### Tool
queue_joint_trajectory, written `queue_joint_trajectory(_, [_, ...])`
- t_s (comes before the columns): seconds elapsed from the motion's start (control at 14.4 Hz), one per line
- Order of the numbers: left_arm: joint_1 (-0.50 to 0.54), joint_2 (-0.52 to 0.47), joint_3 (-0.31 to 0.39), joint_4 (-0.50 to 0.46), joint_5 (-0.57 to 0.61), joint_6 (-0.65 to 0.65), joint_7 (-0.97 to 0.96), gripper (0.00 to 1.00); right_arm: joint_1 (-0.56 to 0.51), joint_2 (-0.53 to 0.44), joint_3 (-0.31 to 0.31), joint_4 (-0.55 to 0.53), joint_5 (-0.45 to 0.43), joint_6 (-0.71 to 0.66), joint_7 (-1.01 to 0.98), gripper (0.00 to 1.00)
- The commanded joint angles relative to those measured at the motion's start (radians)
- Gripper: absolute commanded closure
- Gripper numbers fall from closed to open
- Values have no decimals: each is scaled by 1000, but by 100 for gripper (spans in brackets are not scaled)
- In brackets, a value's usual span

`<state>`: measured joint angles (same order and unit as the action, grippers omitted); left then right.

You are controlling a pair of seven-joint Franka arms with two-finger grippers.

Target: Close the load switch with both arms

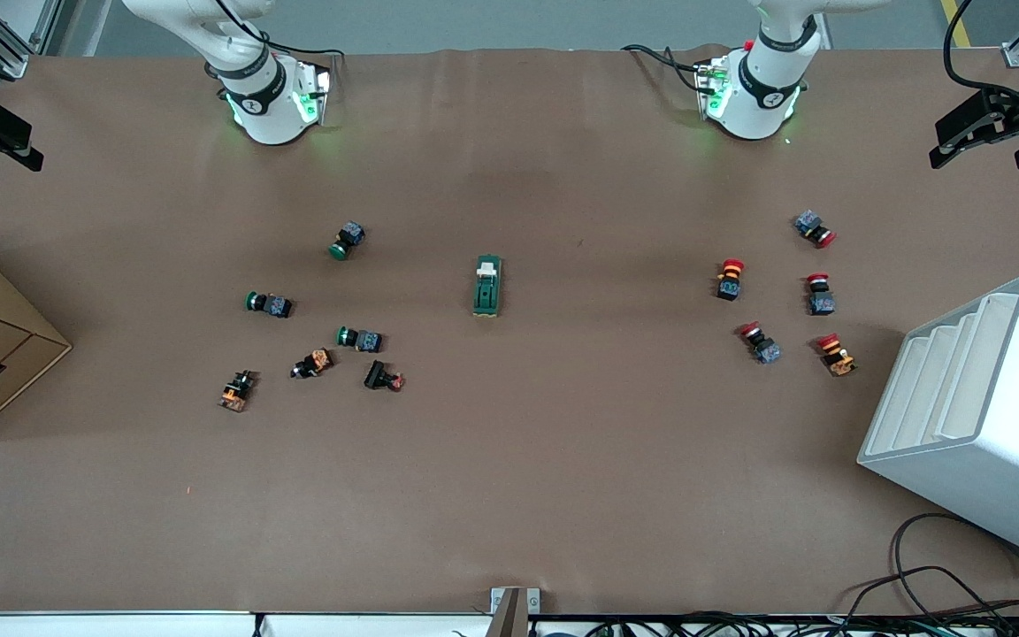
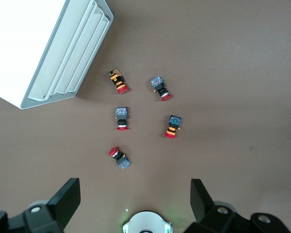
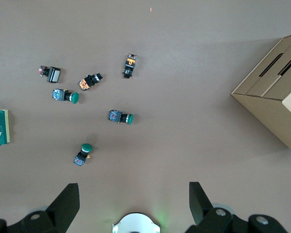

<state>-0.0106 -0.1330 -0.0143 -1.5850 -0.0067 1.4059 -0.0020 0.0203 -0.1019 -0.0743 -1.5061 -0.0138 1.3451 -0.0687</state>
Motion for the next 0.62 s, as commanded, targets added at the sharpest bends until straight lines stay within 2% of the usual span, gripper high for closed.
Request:
queue_joint_trajectory(0.0, [4, 7, -1, 23, 33, -21, 2, 0, -8, -18, 7, -14, -8, -4, -16, 0])
queue_joint_trajectory(0.21, [6, 7, -1, 26, 33, -21, 7, 0, -8, -16, 5, -13, -8, -4, -14, 0])
queue_joint_trajectory(0.35, [6, 45, -3, 71, 33, -21, 10, 0, -10, -16, 4, -13, -3, -1, -7, 0])
queue_joint_trajectory(0.56, [-15, 61, -19, 40, 21, -19, -9, 0, -6, -18, 7, -13, 0, -3, 54, 0])
